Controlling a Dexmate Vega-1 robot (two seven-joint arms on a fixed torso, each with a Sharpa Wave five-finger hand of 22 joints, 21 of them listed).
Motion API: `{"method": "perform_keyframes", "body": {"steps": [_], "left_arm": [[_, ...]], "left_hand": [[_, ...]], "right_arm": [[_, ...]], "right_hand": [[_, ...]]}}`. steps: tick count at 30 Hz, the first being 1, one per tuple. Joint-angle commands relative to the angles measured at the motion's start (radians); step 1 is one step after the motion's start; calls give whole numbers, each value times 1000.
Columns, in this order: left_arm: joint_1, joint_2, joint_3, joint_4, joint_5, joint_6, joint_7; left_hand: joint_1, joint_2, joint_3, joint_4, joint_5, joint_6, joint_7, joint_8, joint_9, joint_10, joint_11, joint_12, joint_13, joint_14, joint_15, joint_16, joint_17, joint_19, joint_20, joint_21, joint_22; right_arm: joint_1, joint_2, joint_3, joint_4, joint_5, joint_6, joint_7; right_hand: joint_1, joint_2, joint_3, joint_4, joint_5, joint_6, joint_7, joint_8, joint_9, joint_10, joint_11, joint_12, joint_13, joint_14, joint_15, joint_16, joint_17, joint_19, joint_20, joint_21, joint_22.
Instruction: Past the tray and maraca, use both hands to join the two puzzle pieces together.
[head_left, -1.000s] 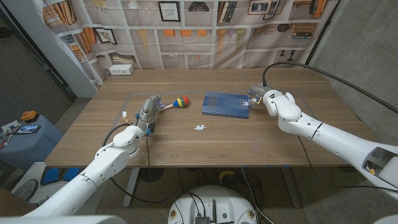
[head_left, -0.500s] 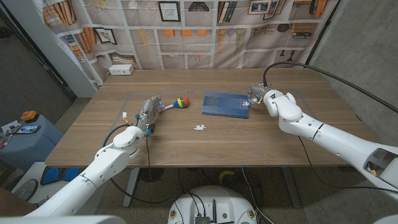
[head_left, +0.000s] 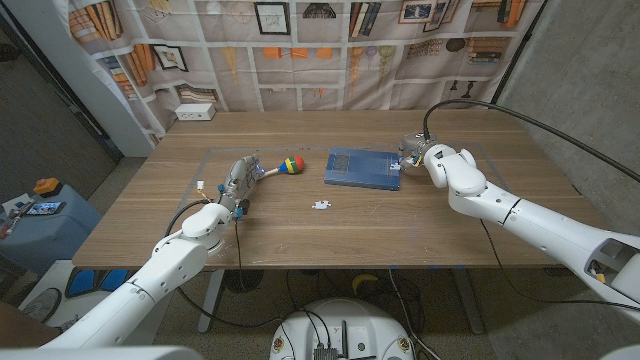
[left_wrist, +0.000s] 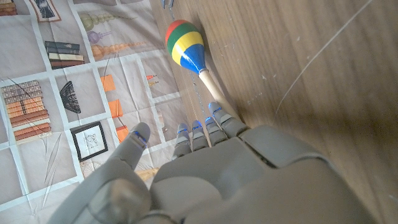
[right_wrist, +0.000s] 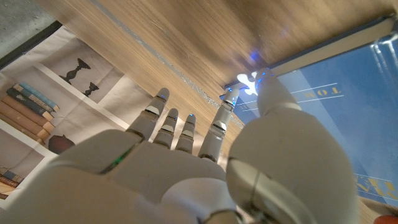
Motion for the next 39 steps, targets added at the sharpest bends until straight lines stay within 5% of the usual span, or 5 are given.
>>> {"method": "perform_keyframes", "body": {"steps": [1,30,39], "left_arm": [[2,2,-1,-1,-3,7,5],[3,2,0,-5,-5,15,10],[12,4,-4,-13,-7,14,15]], "left_hand": [[-8,77,9,1,3,7,-3,-3,2,5,0,-2,2,6,-1,-1,3,5,7,0,0],[-7,79,9,1,3,6,-1,-2,2,5,1,-2,2,7,-2,-1,4,6,7,0,0],[-7,79,9,1,3,6,-2,-2,2,4,1,-2,2,7,-1,-1,4,6,7,0,0]], "right_arm": [[5,-2,-2,-4,-4,0,29],[27,-2,-14,8,-24,18,107],[35,8,-23,30,-30,22,113]], "right_hand": [[-1,-13,-7,0,4,-27,0,-15,-1,-20,4,-8,2,-9,12,-9,3,-13,10,-6,4],[-31,-47,-53,4,25,-242,4,-126,-25,-149,19,-28,6,-81,61,-49,9,-70,43,-13,5],[-37,-49,-60,5,28,-259,2,-135,-26,-161,28,-27,6,-89,67,-52,11,-77,46,-13,5]]}}
